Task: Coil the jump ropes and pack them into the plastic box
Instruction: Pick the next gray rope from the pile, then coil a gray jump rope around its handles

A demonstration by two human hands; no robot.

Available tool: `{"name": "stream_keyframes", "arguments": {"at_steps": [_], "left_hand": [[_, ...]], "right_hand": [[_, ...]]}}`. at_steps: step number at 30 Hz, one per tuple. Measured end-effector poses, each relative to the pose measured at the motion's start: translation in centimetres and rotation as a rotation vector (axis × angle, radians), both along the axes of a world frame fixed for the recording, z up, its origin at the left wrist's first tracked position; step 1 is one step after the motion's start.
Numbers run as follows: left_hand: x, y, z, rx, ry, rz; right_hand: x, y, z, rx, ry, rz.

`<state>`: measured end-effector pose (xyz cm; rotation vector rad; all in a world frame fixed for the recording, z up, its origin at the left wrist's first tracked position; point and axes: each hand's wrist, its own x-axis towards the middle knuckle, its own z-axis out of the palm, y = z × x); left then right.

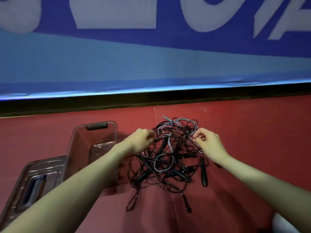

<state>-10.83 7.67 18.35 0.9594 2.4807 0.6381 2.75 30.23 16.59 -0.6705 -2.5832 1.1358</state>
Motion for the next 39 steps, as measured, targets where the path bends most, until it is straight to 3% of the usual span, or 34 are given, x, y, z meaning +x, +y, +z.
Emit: {"name": "stream_keyframes", "arguments": {"at_steps": [7, 11, 25, 29, 35, 39], "left_hand": [[4.6, 4.2, 3.1, -0.066, 0.162, -0.112], [5.7, 5.2, 2.8, 0.026, 0.219, -0.082], [0.3, 2.2, -2.6, 0.461, -0.031, 0.537], [-0.8, 1.1, -4.1, 0.504, -0.076, 0.64], [-1.5, -2.4, -7.5, 0.294, -0.11, 0.658], [-1.3, -4.2, -8.2, 0.19, -0.067, 0.644]], "right_hand": [[8.3, 3.9, 2.4, 0.057, -0.036, 0.059], [9.6, 5.1, 2.2, 0.052, -0.039, 0.021], [2.7, 3.0, -5.8, -0.061, -0.023, -0.135], [-0.9, 1.0, -7.8, -0.085, 0.003, -0.123], [-5.3, -3.0, -9.8, -0.165, 0.014, -0.035], [-6.7, -5.0, -11.1, -0.06, -0.111, 0.149]]}}
